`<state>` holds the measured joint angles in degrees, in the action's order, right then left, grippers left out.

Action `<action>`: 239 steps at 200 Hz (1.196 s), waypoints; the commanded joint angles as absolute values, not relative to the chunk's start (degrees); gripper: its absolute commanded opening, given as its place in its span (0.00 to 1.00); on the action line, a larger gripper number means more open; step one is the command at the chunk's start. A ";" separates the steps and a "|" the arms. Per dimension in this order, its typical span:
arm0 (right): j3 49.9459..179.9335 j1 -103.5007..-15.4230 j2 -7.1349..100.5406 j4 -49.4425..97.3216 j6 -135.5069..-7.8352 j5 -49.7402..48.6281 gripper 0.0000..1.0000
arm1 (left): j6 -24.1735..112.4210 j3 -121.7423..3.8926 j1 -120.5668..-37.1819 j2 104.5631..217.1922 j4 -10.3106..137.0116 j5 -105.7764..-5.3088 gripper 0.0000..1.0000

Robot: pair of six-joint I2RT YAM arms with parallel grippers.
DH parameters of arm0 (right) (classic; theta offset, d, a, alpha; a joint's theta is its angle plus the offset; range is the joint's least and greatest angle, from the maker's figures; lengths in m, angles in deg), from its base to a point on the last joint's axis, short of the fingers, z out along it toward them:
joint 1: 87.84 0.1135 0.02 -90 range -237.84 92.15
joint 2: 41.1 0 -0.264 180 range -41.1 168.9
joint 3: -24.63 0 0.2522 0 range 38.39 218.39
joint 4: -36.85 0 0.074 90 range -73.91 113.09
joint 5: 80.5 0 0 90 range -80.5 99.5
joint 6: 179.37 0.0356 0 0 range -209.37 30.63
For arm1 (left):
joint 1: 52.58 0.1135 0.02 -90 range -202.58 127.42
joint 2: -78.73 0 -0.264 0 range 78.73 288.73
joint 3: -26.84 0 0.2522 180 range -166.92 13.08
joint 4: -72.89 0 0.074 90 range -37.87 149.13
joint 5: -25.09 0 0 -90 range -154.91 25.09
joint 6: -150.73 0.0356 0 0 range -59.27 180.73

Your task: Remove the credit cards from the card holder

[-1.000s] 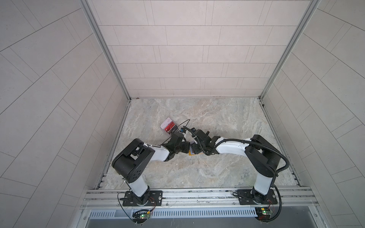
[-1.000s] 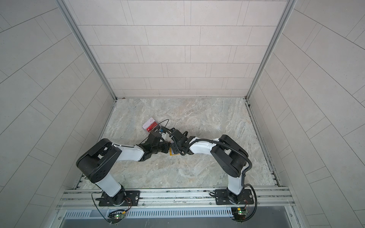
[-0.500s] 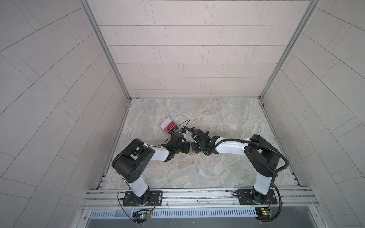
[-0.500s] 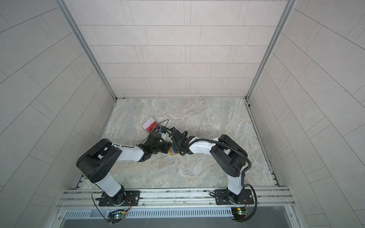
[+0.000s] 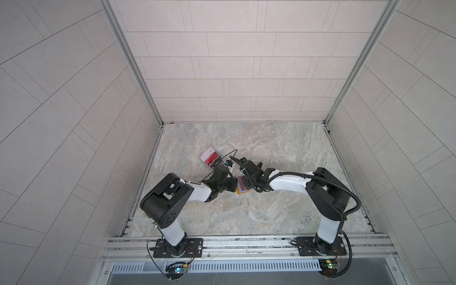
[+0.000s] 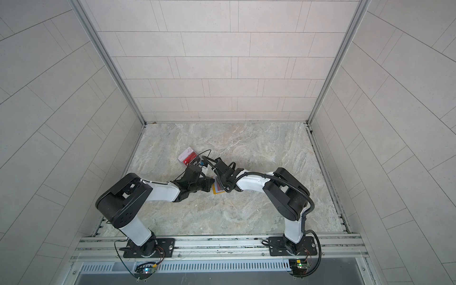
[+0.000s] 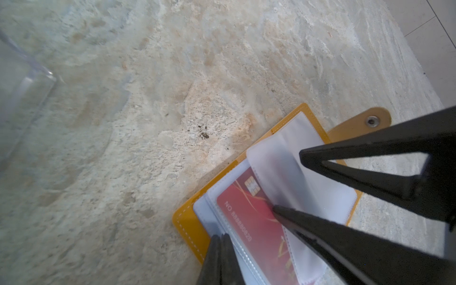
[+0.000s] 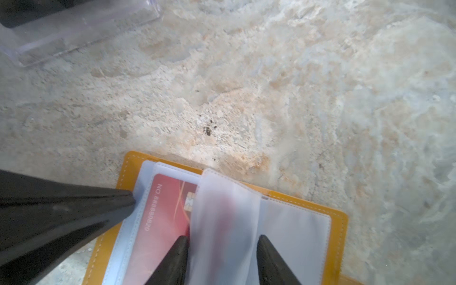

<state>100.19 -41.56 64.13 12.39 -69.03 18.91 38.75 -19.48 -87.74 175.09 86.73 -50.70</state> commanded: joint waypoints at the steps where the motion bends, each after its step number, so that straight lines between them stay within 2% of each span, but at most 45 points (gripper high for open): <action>1: 101.09 -41.87 63.76 8.14 -69.41 23.49 0.49 | 40.01 -18.79 -87.74 176.21 84.75 -49.91 0.00; 45: 101.28 -41.97 63.31 6.88 -69.53 25.48 0.49 | 40.08 -18.83 -87.74 176.21 84.62 -49.71 0.00; 118: 101.38 -42.48 62.16 4.81 -69.34 28.03 0.42 | 40.17 -18.92 -87.74 176.48 84.44 -49.27 0.00; 239: 98.56 -46.75 57.13 1.89 -71.70 29.15 0.41 | 40.65 -19.58 -87.75 176.56 83.83 -48.66 0.00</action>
<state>99.66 -46.04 59.78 4.15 -71.04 27.95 39.80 -19.48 -87.74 175.18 86.70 -49.58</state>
